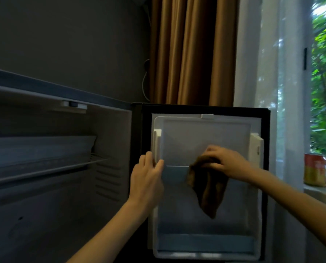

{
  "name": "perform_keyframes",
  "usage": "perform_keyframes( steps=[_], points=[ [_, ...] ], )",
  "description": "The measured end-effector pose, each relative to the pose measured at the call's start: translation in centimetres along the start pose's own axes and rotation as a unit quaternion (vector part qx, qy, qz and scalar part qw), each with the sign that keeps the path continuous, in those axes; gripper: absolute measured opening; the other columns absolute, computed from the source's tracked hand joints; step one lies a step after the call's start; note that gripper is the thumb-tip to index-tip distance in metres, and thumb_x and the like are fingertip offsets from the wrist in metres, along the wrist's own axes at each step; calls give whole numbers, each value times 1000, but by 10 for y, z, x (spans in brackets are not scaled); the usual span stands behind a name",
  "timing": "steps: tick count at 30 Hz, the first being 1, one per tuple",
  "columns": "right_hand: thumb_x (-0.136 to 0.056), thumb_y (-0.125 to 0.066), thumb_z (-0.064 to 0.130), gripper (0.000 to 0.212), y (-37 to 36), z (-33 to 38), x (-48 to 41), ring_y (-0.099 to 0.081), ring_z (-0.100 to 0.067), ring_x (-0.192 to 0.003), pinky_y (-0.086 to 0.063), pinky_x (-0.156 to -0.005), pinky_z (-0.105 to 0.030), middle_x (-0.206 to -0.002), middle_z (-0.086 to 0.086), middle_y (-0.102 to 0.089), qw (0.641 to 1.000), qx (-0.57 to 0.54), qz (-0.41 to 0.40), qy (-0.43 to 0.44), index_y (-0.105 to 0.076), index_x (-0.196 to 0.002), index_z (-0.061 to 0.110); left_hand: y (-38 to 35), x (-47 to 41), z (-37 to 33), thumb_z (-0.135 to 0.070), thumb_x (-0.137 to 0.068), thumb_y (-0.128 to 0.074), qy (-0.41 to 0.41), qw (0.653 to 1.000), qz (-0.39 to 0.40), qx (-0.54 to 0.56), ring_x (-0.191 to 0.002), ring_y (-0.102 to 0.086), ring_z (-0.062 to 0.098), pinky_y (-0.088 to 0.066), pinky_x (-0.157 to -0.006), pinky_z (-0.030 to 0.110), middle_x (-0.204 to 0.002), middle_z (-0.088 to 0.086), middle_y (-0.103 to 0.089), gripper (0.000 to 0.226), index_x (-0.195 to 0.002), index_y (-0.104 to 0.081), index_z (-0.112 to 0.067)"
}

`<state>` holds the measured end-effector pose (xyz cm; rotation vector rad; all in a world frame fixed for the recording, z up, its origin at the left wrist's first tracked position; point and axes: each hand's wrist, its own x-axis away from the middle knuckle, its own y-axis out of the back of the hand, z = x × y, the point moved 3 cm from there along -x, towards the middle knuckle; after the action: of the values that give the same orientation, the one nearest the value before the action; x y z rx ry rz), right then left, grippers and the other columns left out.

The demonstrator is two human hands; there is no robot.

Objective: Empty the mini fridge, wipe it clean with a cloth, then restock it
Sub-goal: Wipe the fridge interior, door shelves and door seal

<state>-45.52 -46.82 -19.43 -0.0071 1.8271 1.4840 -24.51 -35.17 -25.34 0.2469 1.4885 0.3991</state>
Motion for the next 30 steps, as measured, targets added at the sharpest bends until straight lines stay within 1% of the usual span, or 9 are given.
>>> perform_keyframes(
  steps=[2,5,8,11,15,20,23,27,30],
  points=[
    [-86,-68,20,40,26,-7,-4,-62,-24,-97,-54,-79,-45,-113,-2,-59,989,20,-143,-9,-58,-124,23,1,-4,-14,-9,-68,-59,-39,997,-61,31,-82,-49,27,-40,-61,33,-95,11,-54,21,-87,-69,-10],
    [-79,-73,13,37,59,13,-21,-62,-26,-80,-55,-62,-39,-104,-9,-57,931,37,-362,33,-53,-111,12,-5,-6,-39,-18,-74,-40,-114,991,-23,67,-97,-57,26,-49,-82,32,-109,11,-62,47,-110,-70,-7],
    [-84,-59,12,19,58,48,-53,-57,-26,-86,-46,-62,-26,-108,-15,-52,871,151,-446,136,-57,-102,5,-20,-3,-33,-14,-72,-61,-79,989,32,120,-90,-63,23,-53,-75,28,-103,5,-63,43,-114,-66,-6],
    [-92,-54,14,20,18,58,-85,-58,-27,-98,-55,-72,-32,-119,-12,-47,864,199,-409,216,-63,-107,5,-27,2,-25,-12,-64,-75,-89,990,46,95,-89,-61,22,-51,-77,26,-100,4,-62,52,-114,-64,-5],
    [-94,-51,16,35,-21,38,-78,-47,-30,-131,-46,-102,-38,-136,-13,-53,909,156,-286,258,-61,-127,7,-24,1,-26,-22,-76,-43,-79,992,35,91,-88,-59,20,-42,-83,27,-99,4,-62,46,-114,-64,-6],
    [-92,-52,15,33,-9,33,-47,-46,-16,-133,-53,-95,-40,-139,3,-55,928,190,-25,318,-68,-121,20,-22,5,-27,-25,-77,-40,-63,992,33,101,-93,-57,19,-49,-80,25,-101,4,-62,47,-114,-63,-7],
    [-87,-64,7,47,3,22,-32,-33,-11,-139,-55,-91,-39,-147,9,-45,898,269,107,332,-60,-131,24,-19,8,-31,-25,-79,-39,-45,991,28,119,-94,-60,21,-50,-82,26,-103,5,-62,46,-114,-63,-6],
    [-73,-73,-3,80,44,9,-39,-32,-21,-141,-55,-92,-40,-154,6,-34,891,301,14,338,-47,-141,30,-21,16,-32,-11,-75,-62,-40,994,-25,94,-103,-63,27,-46,-100,37,-109,11,-64,44,-117,-63,1],
    [-85,-59,3,55,50,26,-56,-45,-26,-133,-52,-97,-43,-151,-2,-37,935,214,-97,266,-55,-135,26,-21,19,-32,-9,-55,-86,-34,996,-31,70,-106,-62,28,-48,-96,38,-109,13,-67,63,-114,-66,1]
  ],
)
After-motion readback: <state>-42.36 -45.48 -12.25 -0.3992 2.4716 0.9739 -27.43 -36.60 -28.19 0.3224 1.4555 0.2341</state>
